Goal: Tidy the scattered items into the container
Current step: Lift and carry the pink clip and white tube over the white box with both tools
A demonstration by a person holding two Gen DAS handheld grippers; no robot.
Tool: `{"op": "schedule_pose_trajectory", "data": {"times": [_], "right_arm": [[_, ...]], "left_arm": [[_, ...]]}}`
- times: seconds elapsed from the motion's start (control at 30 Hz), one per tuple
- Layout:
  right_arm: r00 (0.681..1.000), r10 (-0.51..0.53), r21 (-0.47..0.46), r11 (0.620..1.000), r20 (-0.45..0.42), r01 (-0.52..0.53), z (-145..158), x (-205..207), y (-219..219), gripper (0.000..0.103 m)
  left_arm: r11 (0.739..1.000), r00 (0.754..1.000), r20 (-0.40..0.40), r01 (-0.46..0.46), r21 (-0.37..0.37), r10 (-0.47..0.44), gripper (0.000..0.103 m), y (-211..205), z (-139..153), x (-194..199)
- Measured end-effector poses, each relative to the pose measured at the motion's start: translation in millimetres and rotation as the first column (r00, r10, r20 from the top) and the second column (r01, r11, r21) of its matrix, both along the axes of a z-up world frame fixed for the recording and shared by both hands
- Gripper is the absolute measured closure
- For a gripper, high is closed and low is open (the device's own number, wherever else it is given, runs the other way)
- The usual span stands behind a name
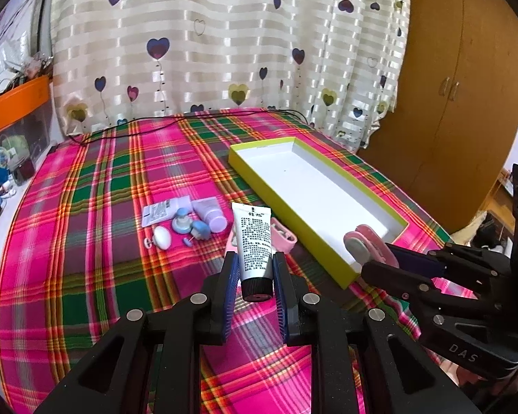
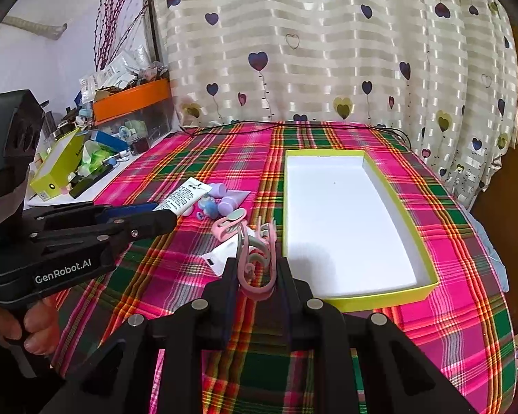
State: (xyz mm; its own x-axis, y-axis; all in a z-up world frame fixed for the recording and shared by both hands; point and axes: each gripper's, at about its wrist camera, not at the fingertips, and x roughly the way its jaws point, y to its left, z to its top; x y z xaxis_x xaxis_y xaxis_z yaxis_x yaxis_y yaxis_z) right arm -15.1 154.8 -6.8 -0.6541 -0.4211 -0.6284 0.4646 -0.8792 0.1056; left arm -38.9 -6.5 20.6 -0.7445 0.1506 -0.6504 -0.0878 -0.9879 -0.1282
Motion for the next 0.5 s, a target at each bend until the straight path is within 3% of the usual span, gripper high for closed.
{"op": "schedule_pose_trajectory", "data": {"times": [0.5], "right_arm": [[0.999, -0.043, 0.004, 0.999, 0.010, 0.043, -3, -21, 17, 0.081]], "left_arm": [[0.998, 0.998, 0.012, 0.055, -0.002, -0.055, 0.083, 24, 0, -26]]}}
